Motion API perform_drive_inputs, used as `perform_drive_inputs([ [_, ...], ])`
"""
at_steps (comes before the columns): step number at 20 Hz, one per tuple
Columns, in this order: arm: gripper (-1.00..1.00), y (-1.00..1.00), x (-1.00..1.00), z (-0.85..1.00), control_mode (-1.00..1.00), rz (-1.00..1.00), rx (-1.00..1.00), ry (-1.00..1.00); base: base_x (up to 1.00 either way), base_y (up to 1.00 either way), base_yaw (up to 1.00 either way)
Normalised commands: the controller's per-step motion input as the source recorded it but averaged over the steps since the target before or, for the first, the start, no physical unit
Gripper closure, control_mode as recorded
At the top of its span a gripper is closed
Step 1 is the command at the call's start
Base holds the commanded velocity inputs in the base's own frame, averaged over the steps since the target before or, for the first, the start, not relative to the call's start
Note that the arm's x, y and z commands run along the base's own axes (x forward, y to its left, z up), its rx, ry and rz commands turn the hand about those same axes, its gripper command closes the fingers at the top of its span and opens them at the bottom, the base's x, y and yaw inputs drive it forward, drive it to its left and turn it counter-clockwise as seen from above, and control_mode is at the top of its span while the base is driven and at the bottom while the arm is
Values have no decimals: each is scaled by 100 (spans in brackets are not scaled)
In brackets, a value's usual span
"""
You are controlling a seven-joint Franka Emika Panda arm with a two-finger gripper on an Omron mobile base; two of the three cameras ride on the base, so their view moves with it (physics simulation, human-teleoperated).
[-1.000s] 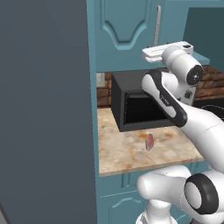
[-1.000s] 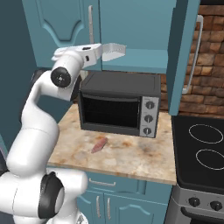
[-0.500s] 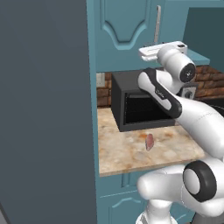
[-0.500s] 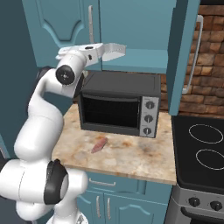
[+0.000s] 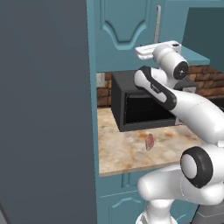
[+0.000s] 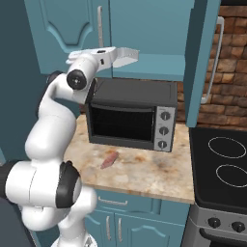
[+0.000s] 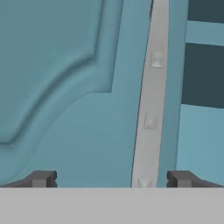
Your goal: Retrieve the tupperware from the cabinet, then place the raw meat into the tupperware to avoid contamination.
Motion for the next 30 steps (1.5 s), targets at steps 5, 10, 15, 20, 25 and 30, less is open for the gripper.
perform_drive_inputs([
  [5, -100, 0, 32, -3, -100, 0, 0, 0, 0, 0, 0],
  [10, -100, -7, 32, 0, -100, 1, 0, 0, 0, 0, 0],
  [15, -100, -15, 28, 0, -100, 1, 0, 0, 0, 0, 0],
  [20, -100, -8, 30, 0, -100, 0, 0, 0, 0, 0, 0],
  [25, 100, 0, 31, -2, -100, 0, 0, 1, 0, 0, 0],
  [30, 100, 0, 25, -1, -100, 0, 0, 1, 0, 0, 0],
])
